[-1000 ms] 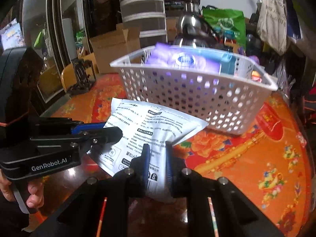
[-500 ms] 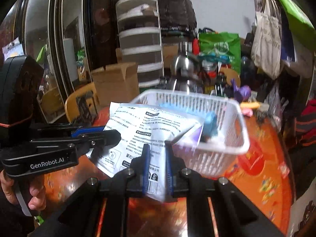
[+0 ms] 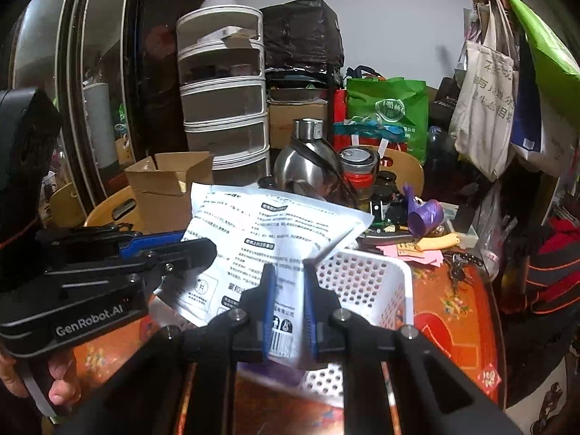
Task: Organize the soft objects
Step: 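Carry the sheet into the basket and open both grippers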
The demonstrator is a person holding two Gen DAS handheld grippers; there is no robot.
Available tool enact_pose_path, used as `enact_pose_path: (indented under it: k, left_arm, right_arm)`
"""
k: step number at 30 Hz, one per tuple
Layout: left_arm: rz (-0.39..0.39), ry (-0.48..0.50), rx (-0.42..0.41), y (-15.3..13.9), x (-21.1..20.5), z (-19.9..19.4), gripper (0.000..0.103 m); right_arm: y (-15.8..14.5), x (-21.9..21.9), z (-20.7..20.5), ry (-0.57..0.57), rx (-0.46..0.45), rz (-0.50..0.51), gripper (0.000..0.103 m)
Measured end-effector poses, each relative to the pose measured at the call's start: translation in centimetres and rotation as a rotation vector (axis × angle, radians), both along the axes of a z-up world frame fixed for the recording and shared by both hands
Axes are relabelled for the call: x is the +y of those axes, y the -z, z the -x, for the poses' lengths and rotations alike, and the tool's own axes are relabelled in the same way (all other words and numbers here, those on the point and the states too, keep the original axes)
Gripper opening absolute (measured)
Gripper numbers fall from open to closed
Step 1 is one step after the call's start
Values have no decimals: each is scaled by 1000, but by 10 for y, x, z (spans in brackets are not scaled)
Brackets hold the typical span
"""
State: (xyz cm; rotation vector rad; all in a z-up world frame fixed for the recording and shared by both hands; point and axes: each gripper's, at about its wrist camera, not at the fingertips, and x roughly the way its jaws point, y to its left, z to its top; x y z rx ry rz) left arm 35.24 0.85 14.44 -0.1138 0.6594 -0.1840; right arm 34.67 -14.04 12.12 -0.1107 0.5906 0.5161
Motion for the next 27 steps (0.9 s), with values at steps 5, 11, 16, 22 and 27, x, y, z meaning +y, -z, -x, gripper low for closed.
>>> enact_pose_path:
  k: [5, 11, 16, 22, 27]
  left_arm:
    - [1, -26, 48, 20, 5, -40, 12]
    - [13, -52, 87, 50, 12, -65, 13]
    - [17, -76, 118, 71, 15, -80, 13]
    - [24, -114, 142, 85, 29, -89, 13]
    - [22, -115, 135, 90, 34, -82, 13]
  right_arm:
    - [14, 13, -28, 18, 11, 38, 13]
    - [32, 23, -44, 24, 22, 84, 13]
    - [48, 27, -53, 25, 41, 106, 13]
    - [62, 15, -63, 40, 83, 87, 14]
    - [67, 6, -62, 88, 89, 112, 17]
